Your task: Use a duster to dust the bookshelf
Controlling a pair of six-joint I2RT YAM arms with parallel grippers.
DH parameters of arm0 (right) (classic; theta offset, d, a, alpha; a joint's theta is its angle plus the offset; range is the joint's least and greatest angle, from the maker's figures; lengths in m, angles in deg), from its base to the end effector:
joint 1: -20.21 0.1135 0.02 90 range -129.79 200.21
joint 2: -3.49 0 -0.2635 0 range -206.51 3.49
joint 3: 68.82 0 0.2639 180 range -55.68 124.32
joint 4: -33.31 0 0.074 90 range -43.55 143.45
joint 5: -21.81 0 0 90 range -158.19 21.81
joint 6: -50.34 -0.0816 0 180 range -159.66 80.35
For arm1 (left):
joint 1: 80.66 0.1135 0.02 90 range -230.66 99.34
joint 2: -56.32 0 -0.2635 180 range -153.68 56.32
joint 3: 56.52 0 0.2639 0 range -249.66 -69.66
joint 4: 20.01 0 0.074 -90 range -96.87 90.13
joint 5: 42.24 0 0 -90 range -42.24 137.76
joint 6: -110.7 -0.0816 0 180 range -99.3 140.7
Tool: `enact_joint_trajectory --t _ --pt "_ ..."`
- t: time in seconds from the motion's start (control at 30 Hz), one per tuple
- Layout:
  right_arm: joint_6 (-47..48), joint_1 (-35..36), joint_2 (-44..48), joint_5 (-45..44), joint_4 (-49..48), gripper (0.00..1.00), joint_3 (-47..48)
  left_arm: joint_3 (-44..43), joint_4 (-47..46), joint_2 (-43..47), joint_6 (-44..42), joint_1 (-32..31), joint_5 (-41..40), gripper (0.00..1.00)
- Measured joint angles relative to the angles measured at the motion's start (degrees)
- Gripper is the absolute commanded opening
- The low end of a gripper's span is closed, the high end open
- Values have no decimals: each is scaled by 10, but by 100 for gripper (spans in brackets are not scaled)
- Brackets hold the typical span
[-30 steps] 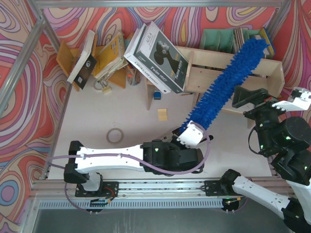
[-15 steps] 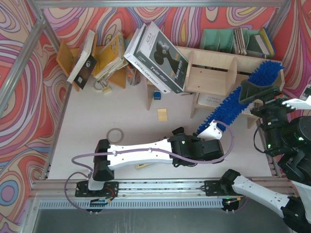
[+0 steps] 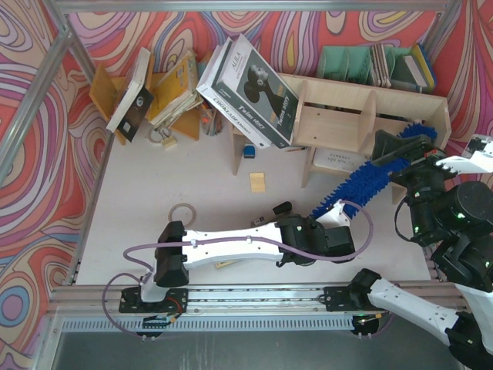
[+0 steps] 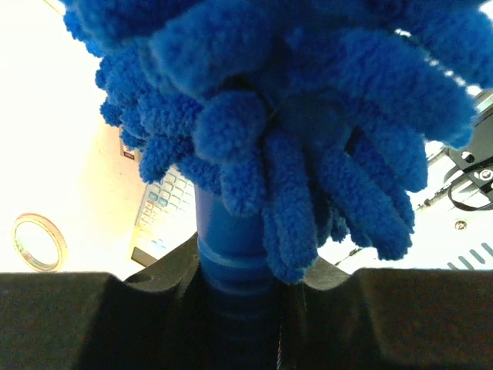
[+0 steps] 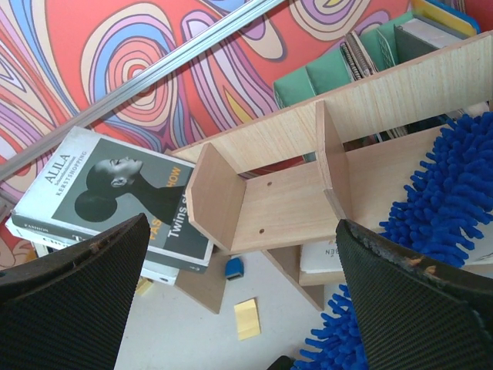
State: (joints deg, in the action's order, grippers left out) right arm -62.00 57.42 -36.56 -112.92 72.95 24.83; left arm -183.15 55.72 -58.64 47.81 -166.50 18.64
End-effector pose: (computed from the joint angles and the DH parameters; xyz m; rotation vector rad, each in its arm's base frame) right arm 0.1167 0.0165 0.5273 0.4887 1.3197 0.3462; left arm 0.0725 -0.4491 0.2751 1.0842 2.2286 -0.1201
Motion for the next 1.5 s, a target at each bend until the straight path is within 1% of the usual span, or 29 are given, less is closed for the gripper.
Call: enact_joint_trajectory --t 0.17,0.47,0.73,1.0,1.5 --pt "0 0 0 -3 0 94 -2 -27 5 -12 -10 0 -1 0" --pt "0 0 11 -7 0 94 -7 -102 7 -18 -23 14 -14 0" --pt "-2 0 35 -20 0 95 -42 -106 16 -39 -21 24 -12 0" --pt "-2 0 44 -31 -3 96 -60 -104 36 -72 -16 24 7 0" --pt "-2 0 50 -35 -8 96 -67 -124 39 -68 -19 21 -1 0"
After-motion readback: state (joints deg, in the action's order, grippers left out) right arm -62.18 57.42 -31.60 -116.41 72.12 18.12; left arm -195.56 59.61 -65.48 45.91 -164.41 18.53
